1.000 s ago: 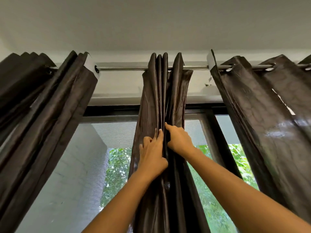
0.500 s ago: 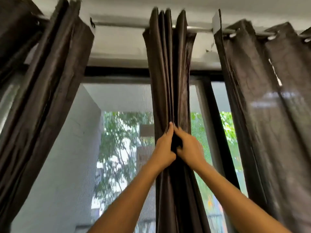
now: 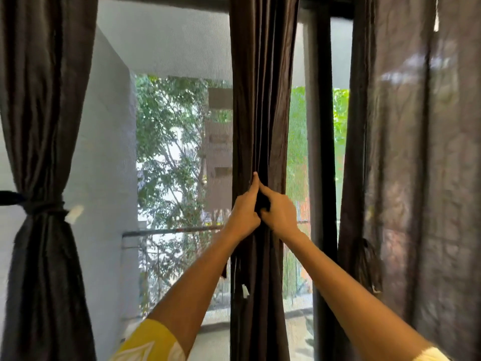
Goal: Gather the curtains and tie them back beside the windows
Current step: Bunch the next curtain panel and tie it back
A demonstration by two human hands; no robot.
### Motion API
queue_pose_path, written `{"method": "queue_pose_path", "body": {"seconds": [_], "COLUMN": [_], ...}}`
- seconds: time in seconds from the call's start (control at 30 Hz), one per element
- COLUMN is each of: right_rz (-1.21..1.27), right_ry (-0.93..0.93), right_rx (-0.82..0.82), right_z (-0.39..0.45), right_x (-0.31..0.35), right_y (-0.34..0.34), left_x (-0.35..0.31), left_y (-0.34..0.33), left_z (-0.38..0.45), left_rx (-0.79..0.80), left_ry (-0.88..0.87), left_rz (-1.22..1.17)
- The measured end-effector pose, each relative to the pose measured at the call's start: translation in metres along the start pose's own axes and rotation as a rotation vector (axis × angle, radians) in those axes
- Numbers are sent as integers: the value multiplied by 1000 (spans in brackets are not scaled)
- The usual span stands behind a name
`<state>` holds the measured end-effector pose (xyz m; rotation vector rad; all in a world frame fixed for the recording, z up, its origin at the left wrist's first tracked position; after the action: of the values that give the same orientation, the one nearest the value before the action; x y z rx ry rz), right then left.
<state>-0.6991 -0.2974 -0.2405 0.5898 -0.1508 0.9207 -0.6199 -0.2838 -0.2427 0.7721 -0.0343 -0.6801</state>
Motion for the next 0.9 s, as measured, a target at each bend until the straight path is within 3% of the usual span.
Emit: {"method": "queue_pose_path", "body": {"seconds": [0.23,0.4,0.53,0.63,0.8,0.9], "right_rz": [-24,81,91,111,37,12], "right_ry": [-8,-63,-67,2,244,286], "right_rx": [-34,-259,-433,-534,-519,-440], "right_z": [-53,-119,-147,-155,-159,-156], "right_x": [4,-4,1,16,56,67], "right_y": [-16,-24,-18,-10,-10,-18], "left_x": [13,31,45,53,62,68], "left_y": [-24,-31,-20,-15,-15,-17], "left_z": [-70,-106,-117,-116,-113,-114], "left_rx": [-106,-177,-348,-388,-445,-468], "left_ry": [-15,93,179,275,395,427], "left_rz": [-99,-293,-177,-165,-241,-320]}}
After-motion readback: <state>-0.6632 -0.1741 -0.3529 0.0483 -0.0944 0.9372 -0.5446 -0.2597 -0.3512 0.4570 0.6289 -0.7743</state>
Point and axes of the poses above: each hand's wrist, its own z-axis towards the middle knuckle, its own y-axis out of the back of the hand, x = y × z, the point moved 8 cm from there along z, towards the middle knuckle, and after that the axes turned 15 degrees about z, right-handed, at the moved point
